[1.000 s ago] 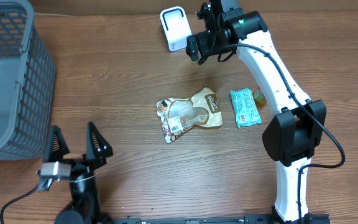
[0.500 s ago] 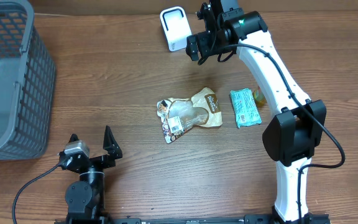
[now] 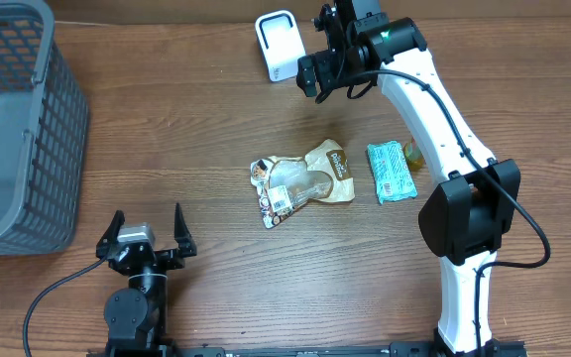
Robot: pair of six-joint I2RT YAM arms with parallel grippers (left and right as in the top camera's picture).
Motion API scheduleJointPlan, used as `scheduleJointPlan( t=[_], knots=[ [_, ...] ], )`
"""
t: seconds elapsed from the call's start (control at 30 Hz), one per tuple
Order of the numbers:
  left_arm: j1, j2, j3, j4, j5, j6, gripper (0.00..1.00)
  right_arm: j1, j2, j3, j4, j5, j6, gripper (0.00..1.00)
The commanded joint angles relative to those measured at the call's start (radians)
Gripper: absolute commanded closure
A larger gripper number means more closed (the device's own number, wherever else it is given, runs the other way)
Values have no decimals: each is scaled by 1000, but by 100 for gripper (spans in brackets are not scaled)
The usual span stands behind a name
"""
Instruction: Scan the item barcode
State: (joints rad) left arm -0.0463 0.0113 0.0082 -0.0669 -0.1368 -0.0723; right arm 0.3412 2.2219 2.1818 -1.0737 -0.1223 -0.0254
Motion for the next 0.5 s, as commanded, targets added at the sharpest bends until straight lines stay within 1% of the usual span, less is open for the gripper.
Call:
scheduleJointPlan(
  t=[0.0, 0.13, 0.47],
  knots=[
    [-6, -8, -3, -8, 68, 59, 0, 3, 3, -2, 3, 10, 3, 0],
    [-6, -8, -3, -9, 76, 88, 1, 3, 3, -2, 3, 10, 3, 0],
    [-6, -8, -3, -7, 75, 88, 1, 3, 3, -2, 3, 10, 3, 0]
  ],
)
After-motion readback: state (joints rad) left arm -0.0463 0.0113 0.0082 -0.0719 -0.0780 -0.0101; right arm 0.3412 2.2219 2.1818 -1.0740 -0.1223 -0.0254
